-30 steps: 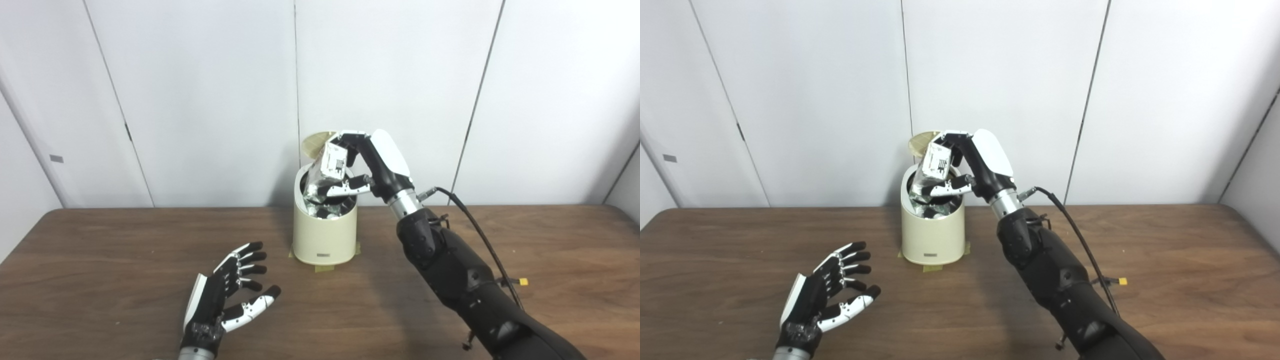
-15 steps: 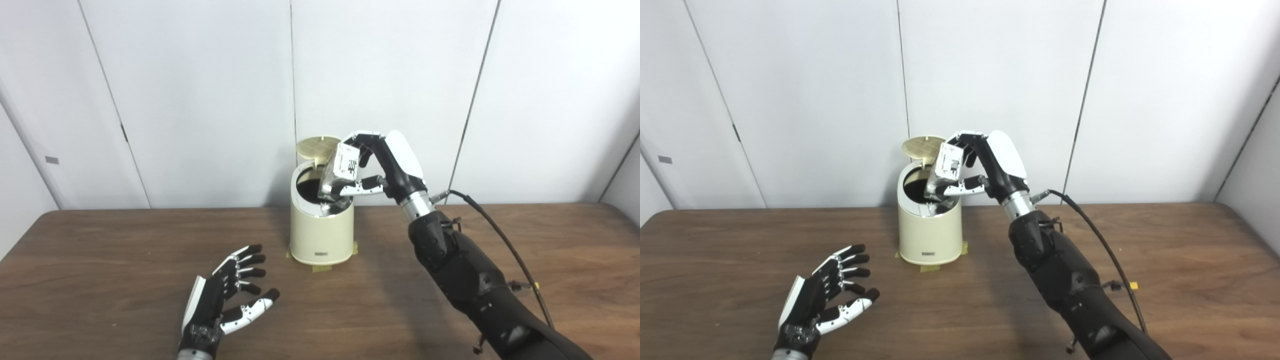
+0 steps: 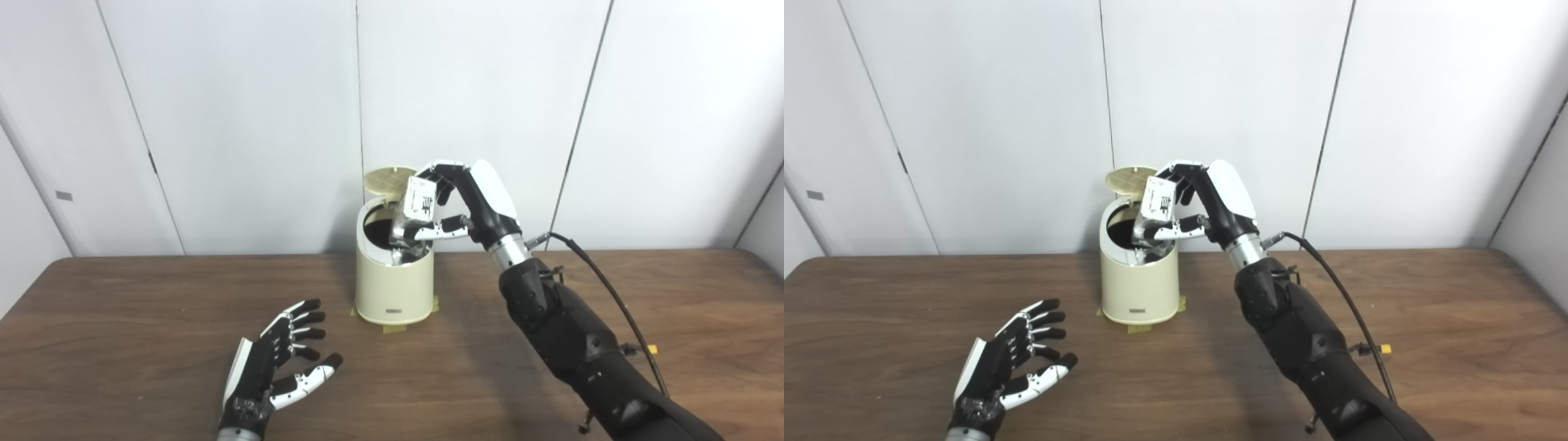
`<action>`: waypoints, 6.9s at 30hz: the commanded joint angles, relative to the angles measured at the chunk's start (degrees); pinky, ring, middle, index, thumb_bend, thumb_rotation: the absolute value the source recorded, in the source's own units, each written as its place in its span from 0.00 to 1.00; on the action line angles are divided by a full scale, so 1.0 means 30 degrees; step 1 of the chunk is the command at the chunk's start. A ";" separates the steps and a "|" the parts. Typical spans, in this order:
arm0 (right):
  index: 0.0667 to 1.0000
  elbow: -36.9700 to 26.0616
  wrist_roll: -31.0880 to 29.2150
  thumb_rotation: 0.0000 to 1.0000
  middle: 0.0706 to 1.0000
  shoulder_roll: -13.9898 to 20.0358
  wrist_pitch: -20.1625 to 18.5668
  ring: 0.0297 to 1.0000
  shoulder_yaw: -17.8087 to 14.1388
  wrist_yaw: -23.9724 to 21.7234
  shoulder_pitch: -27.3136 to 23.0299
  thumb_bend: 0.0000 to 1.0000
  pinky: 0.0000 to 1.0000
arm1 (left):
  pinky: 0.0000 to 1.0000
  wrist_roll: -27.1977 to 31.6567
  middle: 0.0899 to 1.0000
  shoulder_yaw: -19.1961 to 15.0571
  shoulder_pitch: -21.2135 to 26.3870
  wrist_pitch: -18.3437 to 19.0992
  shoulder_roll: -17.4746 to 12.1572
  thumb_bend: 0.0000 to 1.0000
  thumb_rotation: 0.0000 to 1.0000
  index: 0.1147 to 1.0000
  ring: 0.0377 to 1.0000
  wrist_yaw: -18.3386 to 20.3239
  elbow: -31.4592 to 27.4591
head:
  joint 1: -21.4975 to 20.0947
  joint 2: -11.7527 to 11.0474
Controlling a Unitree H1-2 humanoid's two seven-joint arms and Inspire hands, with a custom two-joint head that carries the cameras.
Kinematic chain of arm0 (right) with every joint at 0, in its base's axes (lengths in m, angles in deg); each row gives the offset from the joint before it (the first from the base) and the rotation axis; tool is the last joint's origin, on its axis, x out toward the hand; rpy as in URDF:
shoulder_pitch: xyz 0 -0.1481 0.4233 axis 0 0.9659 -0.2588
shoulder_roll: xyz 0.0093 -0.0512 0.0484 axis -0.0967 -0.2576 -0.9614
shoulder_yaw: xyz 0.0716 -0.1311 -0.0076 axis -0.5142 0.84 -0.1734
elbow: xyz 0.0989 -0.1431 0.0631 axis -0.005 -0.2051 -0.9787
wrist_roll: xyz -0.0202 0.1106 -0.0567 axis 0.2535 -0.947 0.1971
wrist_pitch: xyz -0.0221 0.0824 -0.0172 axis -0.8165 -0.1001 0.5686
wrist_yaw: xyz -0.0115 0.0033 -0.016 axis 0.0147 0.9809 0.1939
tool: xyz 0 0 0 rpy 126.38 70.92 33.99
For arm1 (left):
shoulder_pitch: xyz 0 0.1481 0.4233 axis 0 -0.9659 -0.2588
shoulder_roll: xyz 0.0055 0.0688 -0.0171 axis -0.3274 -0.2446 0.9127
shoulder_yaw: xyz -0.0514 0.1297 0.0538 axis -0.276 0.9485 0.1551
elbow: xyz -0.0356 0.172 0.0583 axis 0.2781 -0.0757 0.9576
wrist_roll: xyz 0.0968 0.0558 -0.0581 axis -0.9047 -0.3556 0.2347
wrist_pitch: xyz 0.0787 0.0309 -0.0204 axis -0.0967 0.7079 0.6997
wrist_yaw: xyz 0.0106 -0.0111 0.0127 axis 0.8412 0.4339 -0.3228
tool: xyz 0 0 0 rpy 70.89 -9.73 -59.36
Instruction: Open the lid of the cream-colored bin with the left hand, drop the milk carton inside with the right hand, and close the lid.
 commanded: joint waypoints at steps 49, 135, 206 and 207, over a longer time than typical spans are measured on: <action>0.56 -0.7751 -0.5776 0.20 0.37 0.0010 0.0056 0.28 -0.5347 -0.3031 0.3729 0.87 0.23 | 0.57 -0.0076 0.76 -0.0032 0.0166 -0.0370 -0.0260 0.60 0.02 0.79 0.69 -0.0012 0.0290 | -0.0081 -0.0035; 0.73 -1.3043 -0.9275 0.15 0.68 -0.3034 -0.5156 0.55 -0.5687 -0.7807 1.0983 0.80 0.46 | 1.00 -0.5452 0.98 0.5180 1.6120 0.3840 -0.5178 0.96 0.43 0.89 1.00 0.7526 0.5184 | -0.0718 -0.1013; 0.73 -1.4099 -0.8669 0.17 0.67 -0.3120 -0.6485 0.52 -0.5539 -0.7569 1.1087 0.78 0.47 | 1.00 -0.8848 0.73 0.6040 1.4261 -0.0591 -0.6277 0.95 0.45 0.72 1.00 0.8425 0.3061 | -0.1088 -0.0043; 0.73 -1.4152 -0.8679 0.17 0.67 -0.3128 -0.6590 0.51 -0.5541 -0.7568 1.1095 0.78 0.46 | 1.00 -0.8879 0.73 0.6049 1.4196 -0.0583 -0.6239 0.94 0.43 0.72 1.00 0.8435 0.3074 | -0.1088 -0.0043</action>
